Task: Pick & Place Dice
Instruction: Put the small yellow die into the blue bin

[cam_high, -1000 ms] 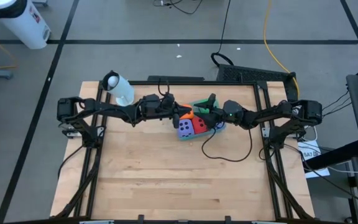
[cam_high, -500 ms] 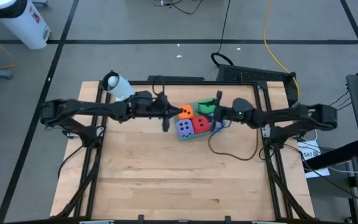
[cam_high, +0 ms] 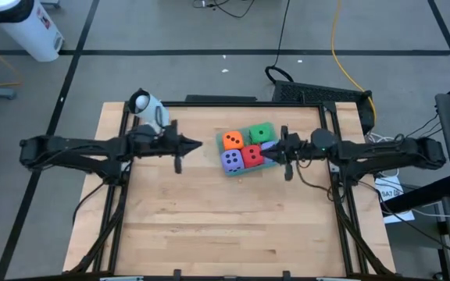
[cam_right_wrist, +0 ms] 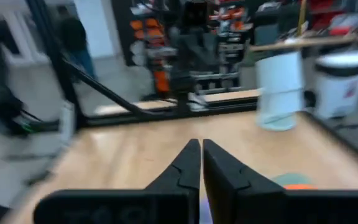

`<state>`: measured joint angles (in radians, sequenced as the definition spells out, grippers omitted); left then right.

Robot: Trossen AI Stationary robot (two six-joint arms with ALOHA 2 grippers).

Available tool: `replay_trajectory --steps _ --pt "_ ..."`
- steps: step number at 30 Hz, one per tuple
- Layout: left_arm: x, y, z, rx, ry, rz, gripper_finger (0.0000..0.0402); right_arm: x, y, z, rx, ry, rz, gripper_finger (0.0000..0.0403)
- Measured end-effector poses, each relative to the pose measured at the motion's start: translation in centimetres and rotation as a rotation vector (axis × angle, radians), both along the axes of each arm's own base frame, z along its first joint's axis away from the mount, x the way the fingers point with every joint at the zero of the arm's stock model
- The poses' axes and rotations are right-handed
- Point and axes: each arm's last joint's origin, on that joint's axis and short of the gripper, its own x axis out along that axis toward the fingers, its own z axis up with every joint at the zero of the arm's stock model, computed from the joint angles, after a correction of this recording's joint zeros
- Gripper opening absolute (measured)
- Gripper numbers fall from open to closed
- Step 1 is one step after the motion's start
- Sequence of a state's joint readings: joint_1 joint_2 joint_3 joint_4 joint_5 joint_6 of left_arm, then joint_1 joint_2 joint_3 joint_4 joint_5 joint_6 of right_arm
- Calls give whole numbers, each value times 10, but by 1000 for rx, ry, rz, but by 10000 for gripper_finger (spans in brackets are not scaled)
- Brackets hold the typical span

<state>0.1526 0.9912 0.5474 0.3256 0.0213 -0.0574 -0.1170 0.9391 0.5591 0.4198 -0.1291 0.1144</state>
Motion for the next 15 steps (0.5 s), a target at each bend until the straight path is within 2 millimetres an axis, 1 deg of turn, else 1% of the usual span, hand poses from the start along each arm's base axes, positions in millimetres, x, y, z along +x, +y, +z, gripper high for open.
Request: replay_trajectory --steps 3,7,10,15 --pt "-19 -2 -12 9 -26 17 0 0 9 0 97 10 40 17" --pt "-37 -4 -28 36 -28 26 0 6 27 -9 100 68 20 12" --pt "-48 -2 -27 34 -61 50 0 12 42 -22 66 140 -52 2" --pt "-61 -3 -29 5 -22 60 4 23 69 -48 67 241 -167 2"
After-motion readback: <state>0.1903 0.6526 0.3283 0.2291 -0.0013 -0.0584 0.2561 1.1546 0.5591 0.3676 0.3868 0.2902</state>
